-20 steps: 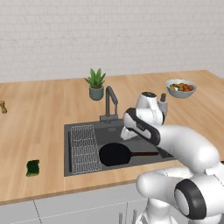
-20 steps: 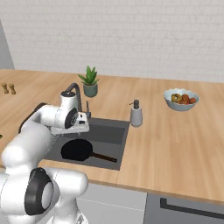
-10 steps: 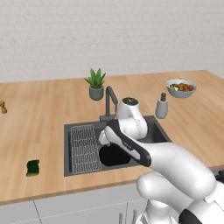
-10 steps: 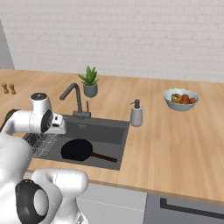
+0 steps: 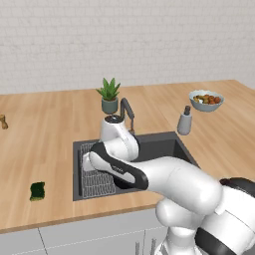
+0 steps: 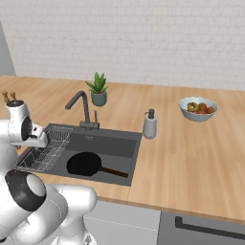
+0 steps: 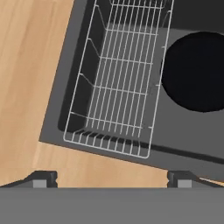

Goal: Pick the pan and sponge and place them into the sink. Then turn on the water.

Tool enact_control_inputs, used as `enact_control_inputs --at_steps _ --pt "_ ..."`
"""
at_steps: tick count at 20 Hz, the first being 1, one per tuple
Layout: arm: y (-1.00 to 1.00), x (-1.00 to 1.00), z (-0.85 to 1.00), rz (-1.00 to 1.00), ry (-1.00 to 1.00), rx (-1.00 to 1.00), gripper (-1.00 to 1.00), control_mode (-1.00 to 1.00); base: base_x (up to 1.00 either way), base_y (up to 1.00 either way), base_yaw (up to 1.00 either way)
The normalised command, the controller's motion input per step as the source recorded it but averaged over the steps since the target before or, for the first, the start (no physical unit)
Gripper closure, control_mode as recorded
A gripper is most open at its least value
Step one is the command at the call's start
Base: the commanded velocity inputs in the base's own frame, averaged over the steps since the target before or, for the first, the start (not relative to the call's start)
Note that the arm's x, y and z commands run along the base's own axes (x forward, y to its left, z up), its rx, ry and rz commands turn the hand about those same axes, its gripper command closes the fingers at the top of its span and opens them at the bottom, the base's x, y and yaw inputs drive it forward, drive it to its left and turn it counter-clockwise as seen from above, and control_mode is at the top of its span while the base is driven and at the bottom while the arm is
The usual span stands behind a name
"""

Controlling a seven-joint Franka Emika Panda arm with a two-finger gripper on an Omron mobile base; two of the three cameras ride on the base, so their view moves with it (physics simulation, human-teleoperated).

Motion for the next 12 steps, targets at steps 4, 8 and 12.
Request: enact_control_inputs --at_steps 4,8,12 --pt "0.7 0.03 -0.02 0.0 0.2 -0.05 -1.0 -1.0 0.0 0.0 0.0" --pt "0.36 0.05 -0.09 -0.02 0.07 -0.09 -1.0 -1.0 0.0 0.0 0.0" --pt "0.74 0.18 -0.25 -0.08 0.0 -0.07 -1.0 -1.0 0.0 0.0 0.0"
